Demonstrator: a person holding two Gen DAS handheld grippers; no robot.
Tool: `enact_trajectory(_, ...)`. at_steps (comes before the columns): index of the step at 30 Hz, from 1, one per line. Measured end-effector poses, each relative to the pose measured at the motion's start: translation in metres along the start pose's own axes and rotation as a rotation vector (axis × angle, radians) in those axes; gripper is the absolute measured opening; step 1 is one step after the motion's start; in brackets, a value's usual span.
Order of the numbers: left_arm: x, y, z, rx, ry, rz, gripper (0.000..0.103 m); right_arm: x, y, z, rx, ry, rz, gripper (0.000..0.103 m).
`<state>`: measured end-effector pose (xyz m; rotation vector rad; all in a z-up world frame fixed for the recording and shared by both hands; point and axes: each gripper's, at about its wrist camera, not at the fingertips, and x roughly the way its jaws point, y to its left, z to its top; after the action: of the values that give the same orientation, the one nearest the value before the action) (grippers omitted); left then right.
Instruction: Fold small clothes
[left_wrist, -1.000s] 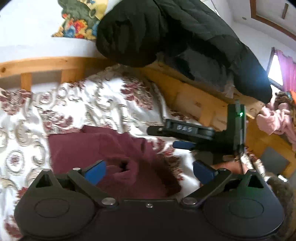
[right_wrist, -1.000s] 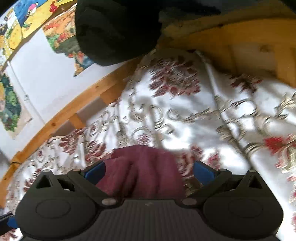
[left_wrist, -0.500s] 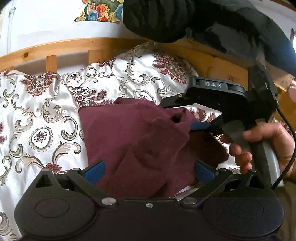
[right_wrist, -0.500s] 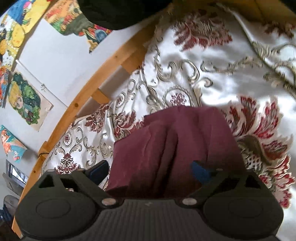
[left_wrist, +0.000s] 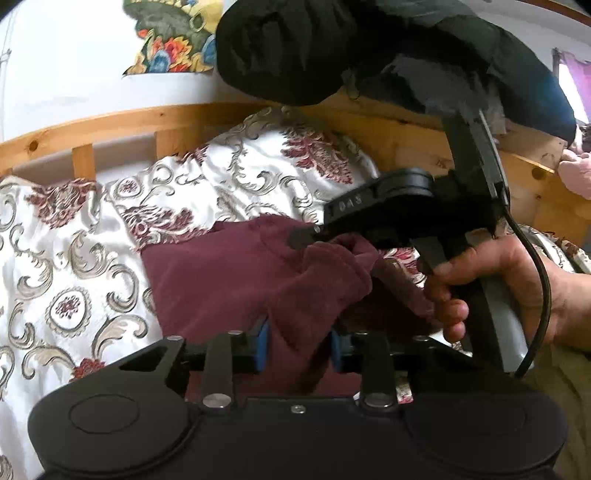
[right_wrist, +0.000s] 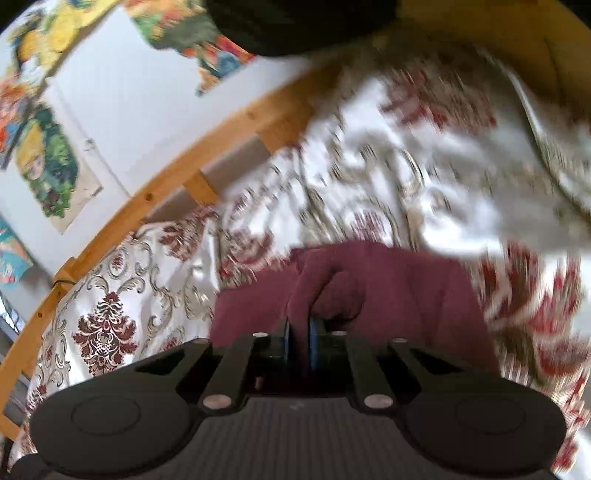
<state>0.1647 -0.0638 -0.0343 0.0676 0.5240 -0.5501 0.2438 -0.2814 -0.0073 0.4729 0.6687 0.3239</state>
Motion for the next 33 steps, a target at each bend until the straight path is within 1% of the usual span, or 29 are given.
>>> enact_trajectory(4, 0.005, -0.016, 0.006, 0.029, -0.009, -0.024, 0.032, -0.018, 0.006, 0.010, -0.059, -0.071, -0.018, 0.012)
enact_trajectory(8, 0.014, -0.035, 0.012, 0.067, -0.016, -0.054, 0.032, -0.034, -0.002, 0.017, -0.066, -0.111, -0.061, 0.012)
enact_trajectory(12, 0.026, -0.048, 0.014, 0.061, 0.000, -0.082, 0.032, -0.040, -0.018, 0.018, -0.037, -0.092, -0.132, 0.012)
enact_trajectory(16, 0.037, -0.051, 0.011, 0.033, 0.029, -0.109, 0.033, -0.040, -0.033, 0.016, -0.004, -0.057, -0.180, 0.012)
enact_trajectory(20, 0.039, -0.045, 0.008, -0.018, 0.039, -0.138, 0.039, -0.036, -0.036, 0.013, 0.001, -0.035, -0.202, 0.012)
enact_trajectory(22, 0.038, -0.041, 0.008, -0.041, 0.044, -0.163, 0.051, -0.035, -0.037, 0.011, 0.003, -0.022, -0.208, 0.012)
enact_trajectory(23, 0.037, -0.039, 0.008, -0.055, 0.046, -0.174, 0.054, -0.035, -0.037, 0.011, 0.005, -0.014, -0.211, 0.013)
enact_trajectory(24, 0.035, -0.037, 0.008, -0.071, 0.048, -0.188, 0.060, -0.035, -0.038, 0.010, 0.010, -0.006, -0.217, 0.014)
enact_trajectory(25, 0.033, -0.035, 0.008, -0.086, 0.049, -0.197, 0.067, -0.036, -0.039, 0.009, 0.017, -0.002, -0.225, 0.017)
enact_trajectory(26, 0.030, -0.033, 0.008, -0.105, 0.047, -0.205, 0.071, -0.037, -0.041, 0.009, 0.024, -0.001, -0.233, 0.020)
enact_trajectory(27, 0.026, -0.030, 0.009, -0.133, 0.041, -0.211, 0.078, -0.039, -0.042, 0.009, 0.032, -0.004, -0.239, 0.022)
enact_trajectory(28, 0.021, -0.026, 0.010, -0.158, 0.034, -0.216, 0.084, -0.042, -0.044, 0.008, 0.043, -0.008, -0.241, 0.028)
enact_trajectory(29, 0.016, -0.023, 0.010, -0.183, 0.019, -0.212, 0.086, -0.045, -0.045, 0.008, 0.056, -0.013, -0.238, 0.041)
enact_trajectory(30, 0.009, -0.019, 0.011, -0.209, 0.007, -0.209, 0.092, -0.048, -0.046, 0.008, 0.068, -0.018, -0.233, 0.047)
enact_trajectory(31, 0.003, -0.015, 0.011, -0.230, -0.002, -0.203, 0.099, -0.051, -0.047, 0.007, 0.080, -0.021, -0.226, 0.056)
enact_trajectory(32, -0.004, -0.011, 0.010, -0.257, -0.014, -0.190, 0.102, -0.054, -0.047, 0.006, 0.086, -0.021, -0.220, 0.062)
enact_trajectory(33, -0.009, -0.007, 0.010, -0.278, -0.025, -0.177, 0.102, -0.056, -0.047, 0.004, 0.091, -0.018, -0.214, 0.065)
